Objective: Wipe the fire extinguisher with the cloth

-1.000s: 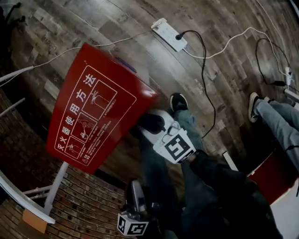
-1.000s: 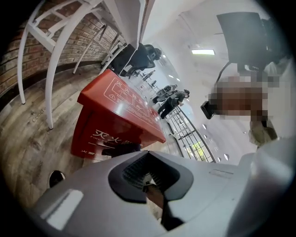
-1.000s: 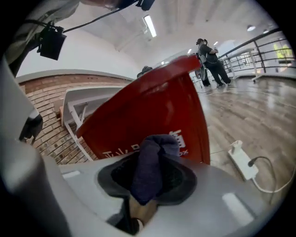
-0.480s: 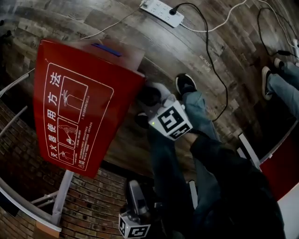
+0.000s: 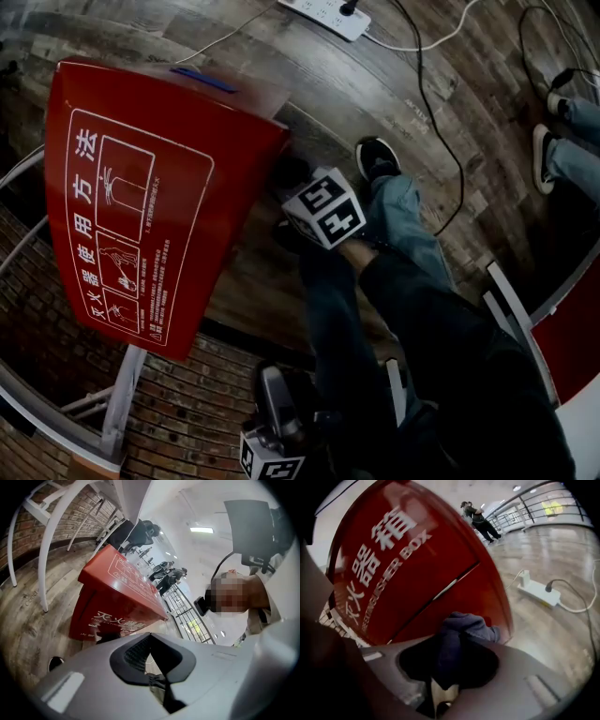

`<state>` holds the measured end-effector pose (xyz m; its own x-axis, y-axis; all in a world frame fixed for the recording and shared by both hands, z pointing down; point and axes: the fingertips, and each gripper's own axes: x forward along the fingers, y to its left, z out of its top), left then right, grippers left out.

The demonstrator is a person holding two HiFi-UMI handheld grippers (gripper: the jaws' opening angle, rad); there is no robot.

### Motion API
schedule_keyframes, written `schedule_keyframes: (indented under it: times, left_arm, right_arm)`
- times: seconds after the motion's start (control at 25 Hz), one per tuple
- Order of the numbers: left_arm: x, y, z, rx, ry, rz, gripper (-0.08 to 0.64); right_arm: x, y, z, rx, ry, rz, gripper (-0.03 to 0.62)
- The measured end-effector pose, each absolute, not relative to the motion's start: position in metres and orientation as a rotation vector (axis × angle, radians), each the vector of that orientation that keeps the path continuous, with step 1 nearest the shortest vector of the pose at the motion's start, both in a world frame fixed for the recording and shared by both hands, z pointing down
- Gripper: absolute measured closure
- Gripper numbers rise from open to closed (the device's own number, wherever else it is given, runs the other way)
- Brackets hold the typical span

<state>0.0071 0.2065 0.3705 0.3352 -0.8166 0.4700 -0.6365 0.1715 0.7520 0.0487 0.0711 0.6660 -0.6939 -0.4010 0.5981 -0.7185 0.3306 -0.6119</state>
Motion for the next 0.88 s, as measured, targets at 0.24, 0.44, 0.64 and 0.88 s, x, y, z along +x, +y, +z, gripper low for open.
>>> schedule_keyframes:
  times: [0.24, 0.44, 0.64, 0.88]
  left_arm:
    - [0.007, 0.212, 0.375, 1.515, -1.365, -0.232, 0.561]
    - [-0.007, 0.216, 0.379, 1.503, -1.374, -0.253, 0.561]
    - [-0.023, 0.219, 0.383, 1.486, -1.382, -0.277, 0.561]
    - [-0.040, 0.229, 0.406, 1.541, -1.381, -0.151, 0.561]
  right_arm:
    - [-0.063, 0.166, 0.632, 0.552, -2.390, 1.457, 0.483]
    - [-0.045, 0.153, 0.655, 0.678, -2.320, 1.471, 0.483]
    - [0.035, 0.093, 0.719, 0.948, -2.140, 1.401, 0.483]
    - [0.097, 0.039, 0.722, 1.145, -2.067, 1.397, 0.483]
